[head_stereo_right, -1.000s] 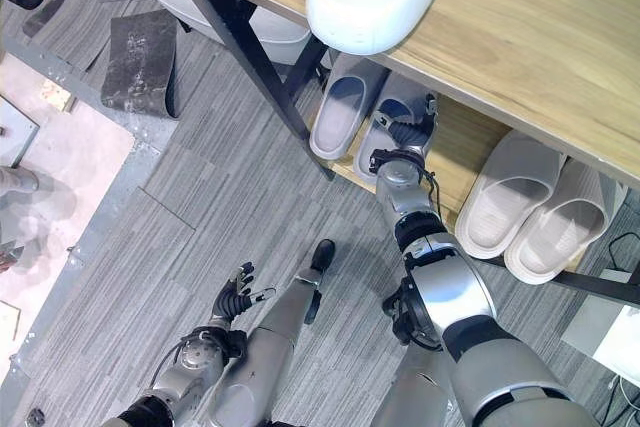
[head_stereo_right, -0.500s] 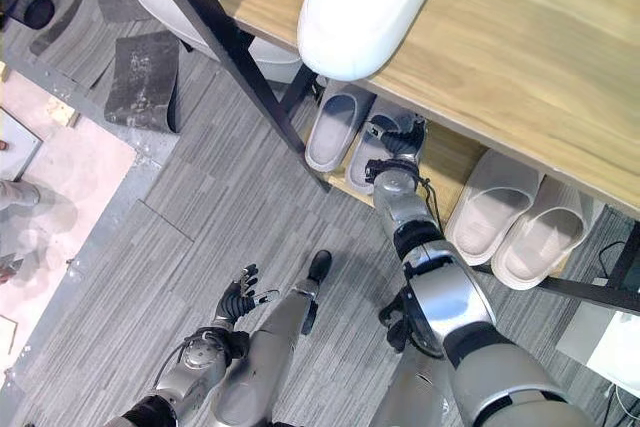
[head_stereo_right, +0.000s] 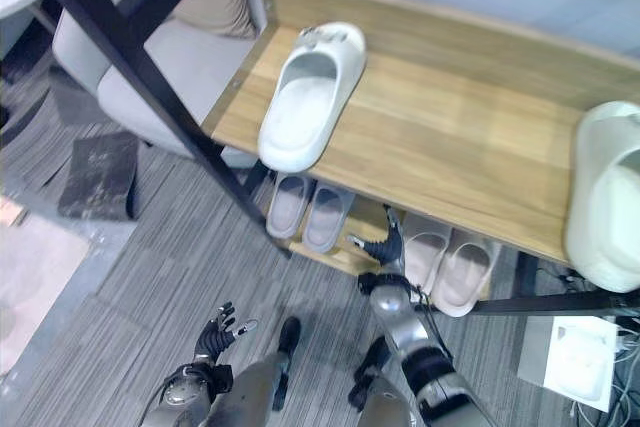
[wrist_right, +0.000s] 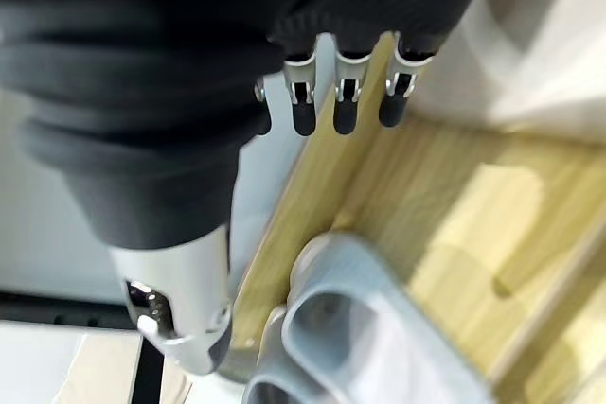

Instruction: Arrange the slippers neatly on the shoe rack.

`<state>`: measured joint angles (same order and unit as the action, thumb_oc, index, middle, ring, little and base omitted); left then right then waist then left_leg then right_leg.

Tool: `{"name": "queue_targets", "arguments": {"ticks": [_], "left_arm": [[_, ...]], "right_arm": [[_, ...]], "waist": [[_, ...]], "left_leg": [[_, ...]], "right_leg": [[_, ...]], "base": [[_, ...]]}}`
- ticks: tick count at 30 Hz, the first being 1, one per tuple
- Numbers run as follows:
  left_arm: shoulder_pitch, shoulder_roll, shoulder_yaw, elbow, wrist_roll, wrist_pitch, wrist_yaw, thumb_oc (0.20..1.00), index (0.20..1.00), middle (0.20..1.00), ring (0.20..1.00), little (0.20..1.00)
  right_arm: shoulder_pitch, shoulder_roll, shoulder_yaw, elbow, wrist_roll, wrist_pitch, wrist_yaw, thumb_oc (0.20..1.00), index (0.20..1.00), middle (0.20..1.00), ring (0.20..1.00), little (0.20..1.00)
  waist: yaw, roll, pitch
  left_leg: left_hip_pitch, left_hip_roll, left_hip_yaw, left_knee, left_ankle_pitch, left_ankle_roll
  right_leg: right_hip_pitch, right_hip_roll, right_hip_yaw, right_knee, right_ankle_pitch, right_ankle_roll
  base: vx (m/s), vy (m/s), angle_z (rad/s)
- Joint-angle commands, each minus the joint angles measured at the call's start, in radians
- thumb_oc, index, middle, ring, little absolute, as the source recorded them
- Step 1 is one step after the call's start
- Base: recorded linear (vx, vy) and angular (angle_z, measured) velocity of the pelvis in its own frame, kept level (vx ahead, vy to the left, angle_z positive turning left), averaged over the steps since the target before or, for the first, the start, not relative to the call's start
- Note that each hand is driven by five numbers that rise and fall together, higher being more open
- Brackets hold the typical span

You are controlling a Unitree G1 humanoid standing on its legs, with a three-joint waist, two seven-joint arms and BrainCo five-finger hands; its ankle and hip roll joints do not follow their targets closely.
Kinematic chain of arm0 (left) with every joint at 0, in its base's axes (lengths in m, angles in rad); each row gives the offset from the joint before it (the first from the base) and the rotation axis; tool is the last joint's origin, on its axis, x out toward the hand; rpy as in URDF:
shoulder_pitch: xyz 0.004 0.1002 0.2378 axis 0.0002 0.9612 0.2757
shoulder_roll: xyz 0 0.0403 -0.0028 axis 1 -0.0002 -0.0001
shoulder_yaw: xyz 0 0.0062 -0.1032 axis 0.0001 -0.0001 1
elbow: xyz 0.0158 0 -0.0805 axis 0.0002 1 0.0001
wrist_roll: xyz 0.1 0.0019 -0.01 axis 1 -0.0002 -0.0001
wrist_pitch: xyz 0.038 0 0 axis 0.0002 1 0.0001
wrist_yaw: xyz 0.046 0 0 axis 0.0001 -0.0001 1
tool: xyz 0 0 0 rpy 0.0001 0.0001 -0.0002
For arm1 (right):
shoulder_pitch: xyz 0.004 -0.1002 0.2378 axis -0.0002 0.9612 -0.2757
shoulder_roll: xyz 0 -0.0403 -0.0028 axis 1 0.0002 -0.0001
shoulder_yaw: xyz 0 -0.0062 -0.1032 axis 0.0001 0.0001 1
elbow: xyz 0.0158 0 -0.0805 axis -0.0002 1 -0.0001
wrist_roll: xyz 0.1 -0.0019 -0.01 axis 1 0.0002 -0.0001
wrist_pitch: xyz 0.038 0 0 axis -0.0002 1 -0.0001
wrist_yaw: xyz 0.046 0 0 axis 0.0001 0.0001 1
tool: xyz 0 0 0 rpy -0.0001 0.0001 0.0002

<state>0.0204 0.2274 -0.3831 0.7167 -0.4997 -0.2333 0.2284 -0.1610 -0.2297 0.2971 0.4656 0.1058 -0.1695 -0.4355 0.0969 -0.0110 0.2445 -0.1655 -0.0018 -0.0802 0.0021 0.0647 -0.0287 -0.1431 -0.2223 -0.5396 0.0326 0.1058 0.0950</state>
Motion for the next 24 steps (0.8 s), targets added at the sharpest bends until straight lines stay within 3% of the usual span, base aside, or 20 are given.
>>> {"name": "queue_targets", "arguments": {"ticks": [1,2,6,11,16,17,20,22,24], "left_arm": [[-0.008,0.024,0.008,-0.029,0.052,-0.007,-0.04,1.0,1.0,1.0,1.0,1.0],[-0.008,0.034,0.011,-0.035,0.092,-0.004,-0.059,1.0,1.0,1.0,1.0,1.0],[-0.03,0.041,-0.007,-0.029,0.17,0.003,-0.089,1.0,1.0,1.0,1.0,1.0],[-0.059,0.034,-0.058,-0.029,0.262,0.018,-0.105,1.0,1.0,1.0,1.0,1.0],[-0.135,0.023,-0.188,-0.046,0.379,0.044,-0.153,1.0,1.0,1.0,1.0,1.0],[-0.177,0.036,-0.26,-0.102,0.434,0.046,-0.187,1.0,1.0,1.0,1.0,1.0],[-0.203,0.046,-0.292,-0.133,0.46,0.05,-0.201,1.0,1.0,1.0,1.0,1.0],[-0.289,0.102,-0.395,-0.323,0.508,0.039,-0.291,1.0,1.0,1.0,1.0,1.0],[-0.317,0.123,-0.428,-0.387,0.51,0.032,-0.324,1.0,1.0,1.0,1.0,1.0]], "right_arm": [[0.009,-0.044,0.058,-0.073,0.091,-0.066,0.192,1.0,1.0,1.0,1.0,1.0],[0.077,-0.061,0.075,-0.079,0.113,-0.06,0.258,1.0,1.0,1.0,1.0,1.0],[0.163,-0.076,0.08,-0.022,0.066,-0.038,0.314,1.0,1.0,1.0,1.0,1.0],[0.249,-0.064,0.018,0.08,0.034,-0.012,0.32,1.0,1.0,1.0,1.0,1.0],[0.245,-0.068,-0.031,0.206,-0.006,0.012,0.288,1.0,1.0,1.0,1.0,1.0],[0.23,-0.075,-0.047,0.227,-0.004,0.014,0.279,1.0,1.0,1.0,1.0,1.0],[0.22,-0.075,-0.057,0.242,0.005,0.013,0.278,1.0,1.0,1.0,1.0,1.0],[0.2,-0.094,-0.074,0.255,0.01,0.011,0.277,1.0,1.0,1.0,1.0,1.0],[0.193,-0.098,-0.075,0.255,0.006,0.009,0.279,1.0,1.0,1.0,1.0,1.0]], "waist": [[0.01,0.004,-0.023],[0.001,0.001,-0.047],[-0.023,-0.002,-0.077],[-0.065,-0.001,-0.119],[-0.106,0.007,-0.142],[-0.112,0.011,-0.144],[-0.116,0.013,-0.146],[-0.127,0.022,-0.151],[-0.128,0.023,-0.149]], "left_leg": [[0.047,-0.001,0.042,-0.07,0.024,-0.033],[0.064,0.001,0.053,-0.085,0.029,-0.042],[0.085,0.005,0.068,-0.089,0.026,-0.052],[0.124,0.005,0.099,-0.089,0.005,-0.044],[0.149,0.008,0.129,-0.089,-0.015,-0.039],[0.157,0.009,0.132,-0.089,-0.022,-0.039],[0.154,0.006,0.132,-0.089,-0.019,-0.037],[0.159,0.004,0.132,-0.089,-0.024,-0.036],[0.164,0.004,0.134,-0.089,-0.028,-0.036]], "right_leg": [[0.086,0.023,-0.024,-0.019,-0.043,0.078],[0.106,0.031,-0.023,-0.041,-0.039,0.079],[0.135,0.039,-0.016,-0.062,-0.039,0.082],[0.164,0.044,0.017,-0.092,-0.031,0.085],[0.177,0.048,0.053,-0.105,-0.027,0.087],[0.181,0.052,0.059,-0.105,-0.03,0.088],[0.178,0.05,0.06,-0.105,-0.028,0.089],[0.184,0.048,0.063,-0.106,-0.027,0.09],[0.188,0.049,0.064,-0.107,-0.028,0.09]], "base": [[0.08,-0.017,-0.23],[0.08,-0.018,-0.19],[0.04,-0.013,-0.11],[0.06,0.007,-0.12],[0.03,0.011,-0.31],[0.01,0.005,-0.15],[0.0,0.007,-0.12],[0.01,0.008,-0.11],[0.0,0.002,-0.04]]}}
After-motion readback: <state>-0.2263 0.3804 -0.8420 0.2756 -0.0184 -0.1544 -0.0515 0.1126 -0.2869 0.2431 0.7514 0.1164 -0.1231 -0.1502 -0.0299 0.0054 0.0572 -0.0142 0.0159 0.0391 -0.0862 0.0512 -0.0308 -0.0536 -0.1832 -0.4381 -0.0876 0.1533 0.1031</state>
